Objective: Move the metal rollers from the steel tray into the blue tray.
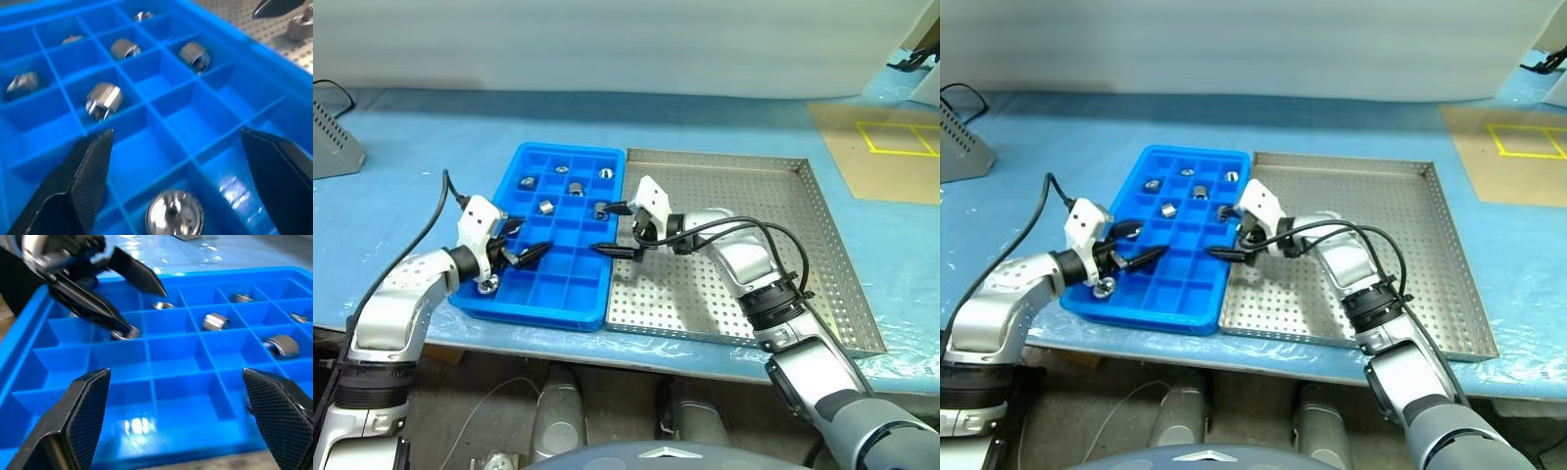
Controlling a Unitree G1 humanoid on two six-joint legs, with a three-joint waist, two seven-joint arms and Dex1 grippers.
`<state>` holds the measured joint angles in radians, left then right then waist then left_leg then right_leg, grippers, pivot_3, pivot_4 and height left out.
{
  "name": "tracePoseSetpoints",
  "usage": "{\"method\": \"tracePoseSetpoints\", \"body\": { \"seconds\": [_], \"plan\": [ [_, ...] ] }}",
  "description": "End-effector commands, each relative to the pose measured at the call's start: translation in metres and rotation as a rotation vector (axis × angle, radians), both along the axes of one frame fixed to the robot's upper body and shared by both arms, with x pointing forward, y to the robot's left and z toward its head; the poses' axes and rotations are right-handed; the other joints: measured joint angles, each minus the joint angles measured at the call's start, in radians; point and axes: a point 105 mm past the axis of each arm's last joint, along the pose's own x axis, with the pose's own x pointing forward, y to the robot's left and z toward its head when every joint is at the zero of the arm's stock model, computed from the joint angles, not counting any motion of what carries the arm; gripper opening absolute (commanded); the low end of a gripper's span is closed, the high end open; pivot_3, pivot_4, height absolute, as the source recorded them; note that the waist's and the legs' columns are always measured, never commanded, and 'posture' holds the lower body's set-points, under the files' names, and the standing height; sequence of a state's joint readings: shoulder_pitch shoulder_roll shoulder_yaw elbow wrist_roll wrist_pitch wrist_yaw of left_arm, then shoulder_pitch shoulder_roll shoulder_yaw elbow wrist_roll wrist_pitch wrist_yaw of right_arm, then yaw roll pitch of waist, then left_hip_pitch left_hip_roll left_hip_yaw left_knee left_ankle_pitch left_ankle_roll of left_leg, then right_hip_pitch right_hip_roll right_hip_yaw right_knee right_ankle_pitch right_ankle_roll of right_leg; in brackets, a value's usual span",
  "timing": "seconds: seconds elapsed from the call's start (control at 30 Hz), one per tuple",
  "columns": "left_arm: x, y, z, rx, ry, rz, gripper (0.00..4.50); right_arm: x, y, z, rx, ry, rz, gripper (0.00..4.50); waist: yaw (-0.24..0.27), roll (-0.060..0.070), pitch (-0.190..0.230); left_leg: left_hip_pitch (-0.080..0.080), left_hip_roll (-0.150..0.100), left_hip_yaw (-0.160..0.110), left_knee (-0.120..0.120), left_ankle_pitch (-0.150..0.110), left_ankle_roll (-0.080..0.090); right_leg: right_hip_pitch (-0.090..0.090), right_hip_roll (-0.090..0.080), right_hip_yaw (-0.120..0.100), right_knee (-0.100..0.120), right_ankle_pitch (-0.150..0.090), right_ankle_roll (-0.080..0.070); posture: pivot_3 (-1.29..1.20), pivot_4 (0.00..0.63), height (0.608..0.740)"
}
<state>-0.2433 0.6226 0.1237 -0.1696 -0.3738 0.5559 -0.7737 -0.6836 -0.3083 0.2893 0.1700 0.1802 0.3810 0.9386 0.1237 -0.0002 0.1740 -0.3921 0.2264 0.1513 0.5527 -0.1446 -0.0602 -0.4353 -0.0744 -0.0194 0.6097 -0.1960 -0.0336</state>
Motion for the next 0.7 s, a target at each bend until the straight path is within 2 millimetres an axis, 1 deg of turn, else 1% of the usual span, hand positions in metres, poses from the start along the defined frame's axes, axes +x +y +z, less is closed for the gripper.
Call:
{"method": "tracePoseSetpoints", "body": {
  "seconds": [0.03,0.07,0.1,0.13,0.2,0.27,0.33,0.4,0.47,0.53,0.6,0.7],
  "plan": [
    [-0.001,-0.037,0.032,-0.058,-0.079,-0.157,4.41,0.006,-0.036,0.022,0.023,-0.059,-0.088,4.5,0.001,0.0,0.0,0.0,0.0,0.0,0.0,0.0,0.0,0.0,0.0,0.0,0.0,0.0,0.0,0.05,0.15,0.74],
    [-0.001,-0.047,0.038,-0.079,-0.083,-0.196,4.41,0.007,-0.047,0.023,0.013,-0.055,-0.111,4.5,0.003,0.0,0.0,0.0,0.0,0.0,0.001,0.0,0.0,0.001,0.0,0.0,0.0,0.0,0.0,0.05,0.15,0.74],
    [-0.002,-0.053,0.04,-0.091,-0.082,-0.218,4.41,0.006,-0.053,0.022,0.007,-0.051,-0.123,4.5,0.001,0.0,0.0,0.0,0.0,0.0,0.001,0.0,0.0,0.001,-0.001,0.0,0.0,0.0,0.0,0.03,0.15,0.74],
    [-0.004,-0.065,0.041,-0.105,-0.061,-0.276,4.41,0.005,-0.07,0.018,-0.025,-0.035,-0.156,4.5,-0.002,0.0,0.0,0.0,0.0,0.0,0.001,0.0,0.0,0.002,-0.001,0.0,0.0,0.0,0.0,0.03,0.15,0.74],
    [-0.007,-0.087,0.038,-0.104,-0.027,-0.375,4.41,-0.001,-0.103,0.007,-0.097,-0.017,-0.228,4.5,-0.002,0.0,0.0,0.001,0.0,0.0,0.002,0.002,-0.003,0.002,0.0,0.001,0.0,0.0,0.0,0.01,0.15,0.74],
    [-0.008,-0.097,0.03,-0.076,-0.007,-0.422,4.41,-0.006,-0.12,0.001,-0.144,-0.013,-0.27,4.5,-0.006,0.0,-0.001,0.002,0.0,0.001,0.001,0.002,-0.003,0.003,0.0,0.002,-0.001,0.0,0.0,-0.04,0.15,0.74],
    [-0.006,-0.102,0.021,-0.052,0.006,-0.45,4.41,-0.013,-0.128,-0.002,-0.163,-0.005,-0.286,4.5,-0.029,0.001,-0.001,0.003,0.0,0.002,0.001,0.002,-0.003,0.003,0.0,0.003,-0.001,0.0,0.0,-0.07,0.15,0.74],
    [-0.001,-0.112,0.016,-0.061,0.027,-0.482,4.41,-0.019,-0.139,-0.005,-0.172,0.007,-0.335,4.5,-0.049,0.001,-0.001,0.006,0.0,0.002,0.0,0.002,-0.003,0.003,0.002,0.005,-0.001,0.0,0.0,-0.11,0.15,0.74],
    [0.002,-0.123,0.014,-0.073,0.039,-0.521,4.41,-0.016,-0.153,-0.01,-0.181,0.013,-0.414,4.5,-0.058,0.001,-0.001,0.007,-0.001,0.002,0.0,0.002,-0.002,0.003,0.002,0.005,0.0,0.0,0.001,-0.14,0.15,0.74],
    [0.002,-0.133,0.012,-0.08,0.051,-0.559,4.41,-0.017,-0.162,-0.017,-0.201,0.022,-0.454,4.5,-0.064,0.001,-0.001,0.007,-0.002,0.003,0.0,0.001,-0.001,0.003,0.001,0.007,-0.001,0.0,0.003,-0.17,0.15,0.74],
    [0.001,-0.142,0.01,-0.093,0.079,-0.602,4.41,-0.021,-0.169,-0.029,-0.243,0.032,-0.468,4.5,-0.072,0.001,-0.001,0.007,-0.002,0.003,0.001,0.0,0.0,0.004,0.001,0.008,-0.001,0.0,0.004,-0.19,0.15,0.74],
    [0.0,-0.151,0.006,-0.08,0.106,-0.655,4.41,-0.024,-0.178,-0.039,-0.225,0.074,-0.514,4.5,-0.081,0.001,-0.001,0.007,-0.002,0.004,0.001,0.0,0.001,0.005,0.001,0.008,-0.002,0.001,0.002,-0.22,0.15,0.74]
  ]
}}
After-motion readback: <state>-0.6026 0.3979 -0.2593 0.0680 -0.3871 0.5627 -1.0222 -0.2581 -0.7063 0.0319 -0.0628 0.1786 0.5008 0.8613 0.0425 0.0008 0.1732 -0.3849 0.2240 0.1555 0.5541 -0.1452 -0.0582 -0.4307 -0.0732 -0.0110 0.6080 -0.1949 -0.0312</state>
